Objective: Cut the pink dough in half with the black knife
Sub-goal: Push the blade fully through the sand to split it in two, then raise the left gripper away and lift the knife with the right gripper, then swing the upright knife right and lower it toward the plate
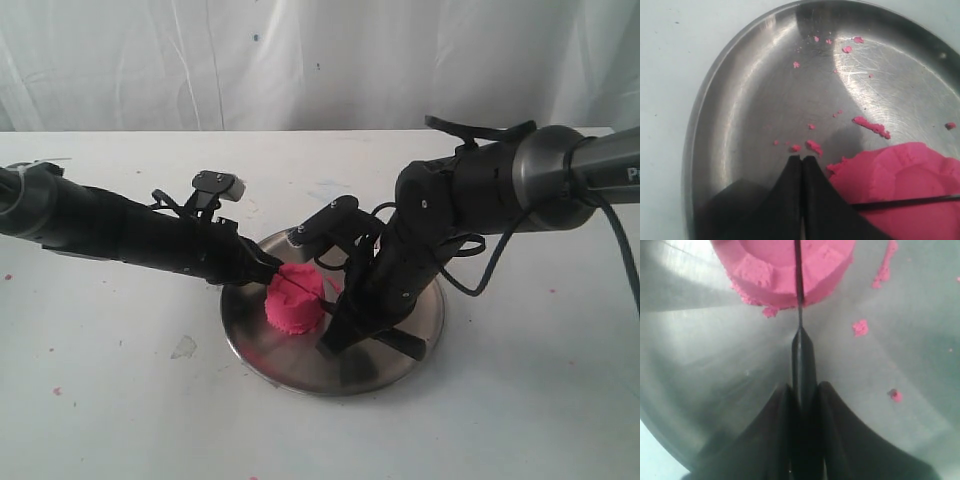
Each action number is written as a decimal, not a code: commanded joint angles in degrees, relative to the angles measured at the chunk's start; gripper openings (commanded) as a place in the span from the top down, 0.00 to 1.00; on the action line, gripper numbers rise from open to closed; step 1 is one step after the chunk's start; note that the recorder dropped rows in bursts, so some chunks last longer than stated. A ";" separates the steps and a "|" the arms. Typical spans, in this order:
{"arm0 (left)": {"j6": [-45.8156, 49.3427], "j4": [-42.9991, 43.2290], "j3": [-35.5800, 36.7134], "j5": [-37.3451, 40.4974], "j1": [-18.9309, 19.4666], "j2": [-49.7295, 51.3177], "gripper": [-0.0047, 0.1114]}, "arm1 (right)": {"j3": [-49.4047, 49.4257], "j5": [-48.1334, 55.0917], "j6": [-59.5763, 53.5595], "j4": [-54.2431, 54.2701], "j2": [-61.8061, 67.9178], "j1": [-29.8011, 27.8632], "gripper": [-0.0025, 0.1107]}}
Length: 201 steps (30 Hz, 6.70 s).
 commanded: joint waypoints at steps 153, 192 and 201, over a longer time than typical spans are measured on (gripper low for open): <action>-36.95 34.75 11.57 -0.25 -0.30 -29.24 0.96 | 1.28 3.41 26.90 -26.66 0.37 4.47 0.98; -48.93 41.87 11.57 5.49 -0.30 -54.48 0.96 | 22.03 -31.87 34.56 20.36 -25.45 4.55 0.98; -48.09 41.76 11.57 6.85 -0.30 -54.48 0.96 | 23.41 -34.49 38.90 21.30 -25.54 4.55 0.98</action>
